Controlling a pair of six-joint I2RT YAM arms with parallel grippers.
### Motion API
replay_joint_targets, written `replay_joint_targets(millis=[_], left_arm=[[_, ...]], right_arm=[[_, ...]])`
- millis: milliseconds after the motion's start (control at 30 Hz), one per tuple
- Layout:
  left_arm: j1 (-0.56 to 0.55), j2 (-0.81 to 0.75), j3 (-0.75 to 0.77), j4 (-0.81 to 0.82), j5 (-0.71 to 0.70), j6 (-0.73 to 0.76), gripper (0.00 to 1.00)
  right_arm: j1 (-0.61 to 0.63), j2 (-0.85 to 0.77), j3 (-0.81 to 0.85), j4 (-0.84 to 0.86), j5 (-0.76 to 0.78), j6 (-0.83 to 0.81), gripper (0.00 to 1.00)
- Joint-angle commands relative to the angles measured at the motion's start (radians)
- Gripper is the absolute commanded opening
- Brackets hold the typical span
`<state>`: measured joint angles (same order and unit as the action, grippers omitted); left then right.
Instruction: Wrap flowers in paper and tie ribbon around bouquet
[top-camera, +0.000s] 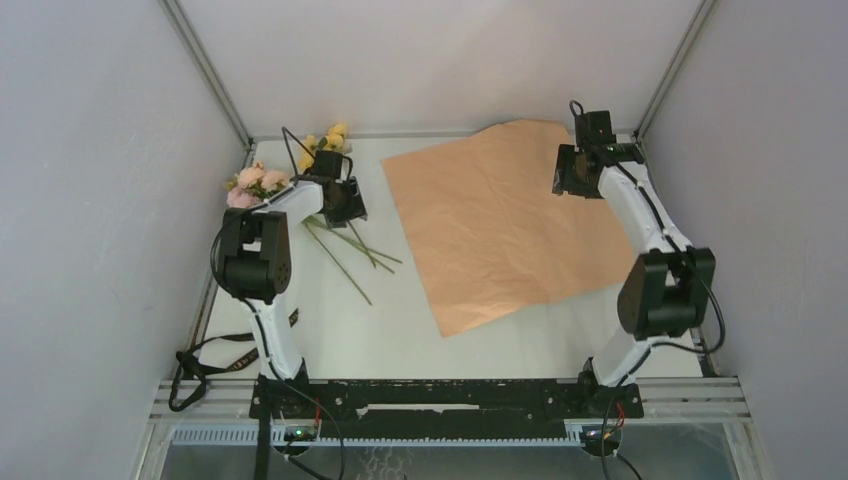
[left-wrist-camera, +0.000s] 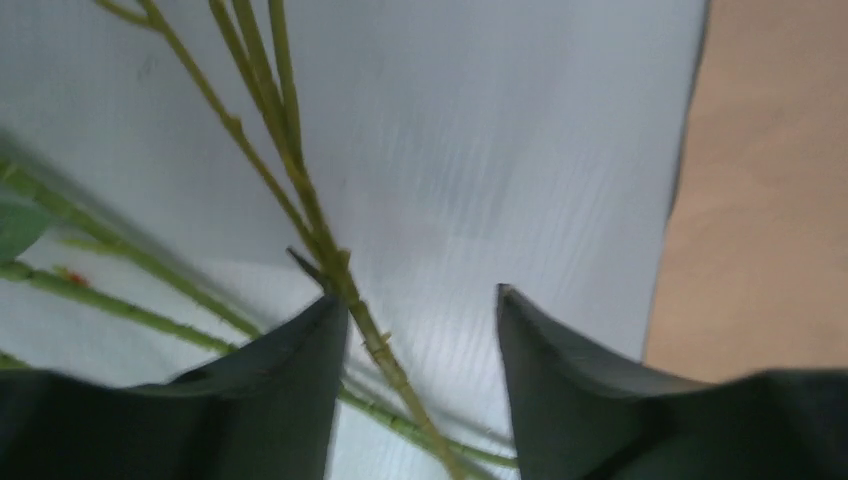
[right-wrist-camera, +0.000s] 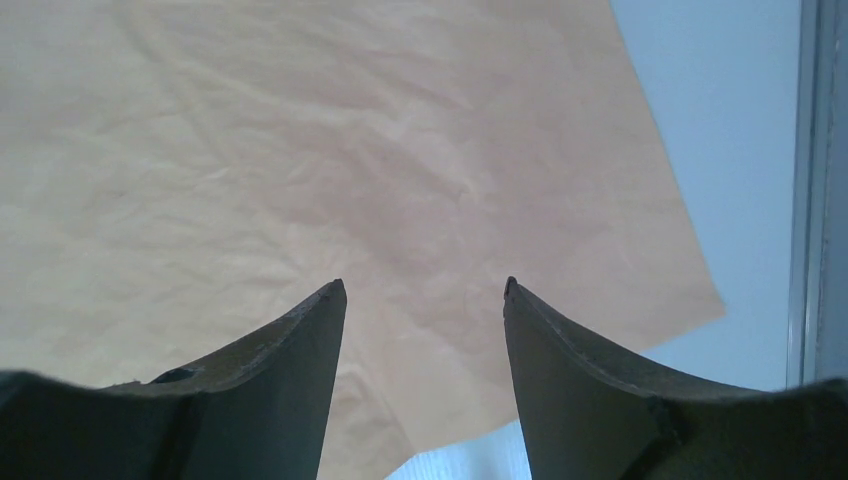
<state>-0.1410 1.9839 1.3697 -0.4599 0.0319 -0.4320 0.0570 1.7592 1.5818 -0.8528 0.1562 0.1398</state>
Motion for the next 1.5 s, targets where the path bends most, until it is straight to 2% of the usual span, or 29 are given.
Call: replay_joint_targets(millis=[0, 100, 133, 333, 433, 533, 600, 667, 733, 867, 1033, 1133, 1200, 1233, 1300, 1333, 1367, 1400, 1433, 1467], left_arm=[[0.008, 0.035, 0.082, 0.041, 0.01, -0.018, 0.52], [0.007, 0.006, 0.06, 0.054, 0.052, -0.019, 0.22], [0.007, -0.015, 0.045, 0.052, 0.056, -0.017, 0.15], [0.038, -0.208, -0.087, 0.042, 0.116, 0.036, 0.0], [0.05, -0.336, -0.135, 0.027, 0.196, 0.071, 0.0], [0.048, -0.496, -0.162, 0.001, 0.349, 0.14, 0.0], [0.043, -0.588, -0.174, -0.02, 0.492, 0.178, 0.0], [0.029, -0.669, -0.196, -0.031, 0.628, 0.199, 0.0], [0.001, -0.732, -0.217, -0.039, 0.698, 0.211, 0.0], [-0.074, -0.777, -0.219, -0.066, 0.782, 0.22, 0.0], [-0.179, -0.799, -0.217, -0.082, 0.773, 0.25, 0.0], [-0.23, -0.794, -0.216, -0.084, 0.774, 0.264, 0.0], [-0.262, -0.797, -0.216, -0.095, 0.786, 0.278, 0.0], [-0.272, -0.798, -0.215, -0.102, 0.791, 0.285, 0.0], [-0.281, -0.798, -0.212, -0.121, 0.802, 0.3, 0.0], [-0.282, -0.798, -0.21, -0.13, 0.809, 0.307, 0.0], [-0.282, -0.797, -0.208, -0.141, 0.8, 0.312, 0.11], [-0.282, -0.796, -0.203, -0.157, 0.772, 0.322, 0.4], [-0.28, -0.794, -0.189, -0.178, 0.727, 0.335, 0.64], [-0.272, -0.793, -0.179, -0.197, 0.664, 0.351, 0.77]], right_arm=[[0.074, -0.149, -0.128, 0.073, 0.014, 0.012, 0.69], [0.115, -0.227, -0.204, 0.079, 0.01, 0.03, 0.69], [0.126, -0.243, -0.222, 0.075, 0.015, 0.034, 0.69], [0.213, -0.296, -0.261, 0.045, 0.03, 0.048, 0.69], [0.273, -0.348, -0.266, 0.082, -0.086, 0.05, 0.69], [0.33, -0.445, -0.319, 0.228, -0.34, 0.095, 0.71], [0.371, -0.512, -0.398, 0.431, -0.508, 0.214, 0.72], [0.435, -0.546, -0.493, 0.725, -0.6, 0.379, 0.73], [0.52, -0.514, -0.536, 1.019, -0.602, 0.502, 0.78], [0.626, -0.418, -0.537, 1.317, -0.526, 0.66, 0.88], [0.661, -0.32, -0.496, 1.438, -0.446, 0.712, 0.91], [0.668, -0.275, -0.48, 1.408, -0.395, 0.719, 0.9], [0.661, -0.259, -0.48, 1.361, -0.365, 0.739, 0.83], [0.653, -0.253, -0.48, 1.338, -0.368, 0.747, 0.75], [0.628, -0.252, -0.479, 1.318, -0.406, 0.767, 0.43], [0.615, -0.262, -0.479, 1.291, -0.422, 0.767, 0.17], [0.602, -0.285, -0.479, 1.242, -0.415, 0.742, 0.0], [0.59, -0.311, -0.478, 1.174, -0.394, 0.691, 0.0], [0.575, -0.338, -0.466, 1.07, -0.354, 0.619, 0.0], [0.555, -0.352, -0.422, 0.932, -0.311, 0.541, 0.0]])
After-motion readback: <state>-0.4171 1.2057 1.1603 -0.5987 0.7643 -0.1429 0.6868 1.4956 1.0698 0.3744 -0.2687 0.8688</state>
